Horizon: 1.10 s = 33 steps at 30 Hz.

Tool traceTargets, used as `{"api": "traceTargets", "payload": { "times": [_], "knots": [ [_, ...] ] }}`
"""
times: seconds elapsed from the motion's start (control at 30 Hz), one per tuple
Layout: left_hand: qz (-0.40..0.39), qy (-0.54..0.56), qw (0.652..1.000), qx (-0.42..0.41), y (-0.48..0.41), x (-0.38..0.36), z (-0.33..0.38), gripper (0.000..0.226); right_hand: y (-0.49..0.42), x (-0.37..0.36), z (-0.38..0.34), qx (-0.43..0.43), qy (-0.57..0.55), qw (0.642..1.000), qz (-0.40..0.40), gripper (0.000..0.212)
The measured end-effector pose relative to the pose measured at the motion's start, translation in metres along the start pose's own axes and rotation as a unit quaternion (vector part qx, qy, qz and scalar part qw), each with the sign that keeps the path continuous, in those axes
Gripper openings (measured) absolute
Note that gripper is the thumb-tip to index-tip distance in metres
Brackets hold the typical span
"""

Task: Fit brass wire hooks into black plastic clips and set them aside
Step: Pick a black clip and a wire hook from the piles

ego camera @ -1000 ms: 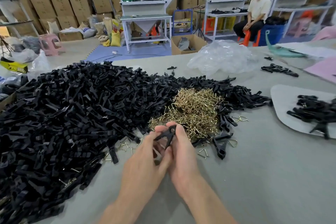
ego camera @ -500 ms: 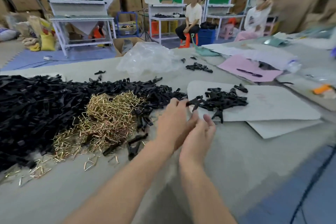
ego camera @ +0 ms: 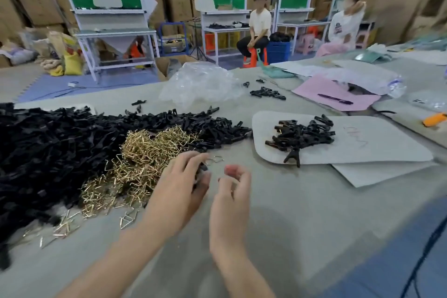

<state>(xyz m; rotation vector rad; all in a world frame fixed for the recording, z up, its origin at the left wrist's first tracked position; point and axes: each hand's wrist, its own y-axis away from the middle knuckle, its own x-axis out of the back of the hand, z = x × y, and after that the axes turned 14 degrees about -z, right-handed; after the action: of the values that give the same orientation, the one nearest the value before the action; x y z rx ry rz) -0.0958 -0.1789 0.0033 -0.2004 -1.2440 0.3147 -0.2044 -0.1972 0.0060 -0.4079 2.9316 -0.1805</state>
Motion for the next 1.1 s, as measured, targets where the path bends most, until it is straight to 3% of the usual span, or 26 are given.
{"api": "traceTargets", "payload": {
  "times": [0.13,0.23,0.4,0.53,0.67,0.77,0.9,1.1],
  "knots": [
    [0.055,-0.058,0.986,0.146,0.104,0.037,-0.077,0.049,0.035,-0.058,-0.001,0.057,0.075,0.988,-0.123,0.028],
    [0.071,-0.098,0.952,0.282,0.159,0.063,-0.116,0.047,0.056,-0.099,0.001,0.082,0.123,0.965,-0.216,0.028],
    [0.034,-0.103,0.911,0.397,0.17,0.078,-0.131,0.055,0.073,-0.154,0.016,0.103,0.212,0.923,-0.305,0.031],
    [0.039,-0.154,0.908,0.387,0.161,0.082,-0.142,0.051,0.066,-0.164,0.029,0.051,0.193,0.924,-0.325,0.032],
    [0.035,-0.19,0.909,0.369,0.157,0.084,-0.154,0.04,0.052,-0.16,0.033,-0.08,0.051,0.944,-0.315,0.03],
    [0.042,-0.193,0.913,0.357,0.158,0.082,-0.157,0.03,0.041,-0.158,0.026,-0.126,-0.054,0.947,-0.29,0.026],
    [0.062,-0.19,0.919,0.34,0.16,0.083,-0.157,0.02,0.034,-0.158,0.021,-0.15,-0.094,0.945,-0.274,0.027],
    [0.102,-0.122,0.931,0.33,0.158,0.085,-0.155,0.019,0.036,-0.156,0.023,-0.126,-0.068,0.946,-0.29,0.025]
  ]
}}
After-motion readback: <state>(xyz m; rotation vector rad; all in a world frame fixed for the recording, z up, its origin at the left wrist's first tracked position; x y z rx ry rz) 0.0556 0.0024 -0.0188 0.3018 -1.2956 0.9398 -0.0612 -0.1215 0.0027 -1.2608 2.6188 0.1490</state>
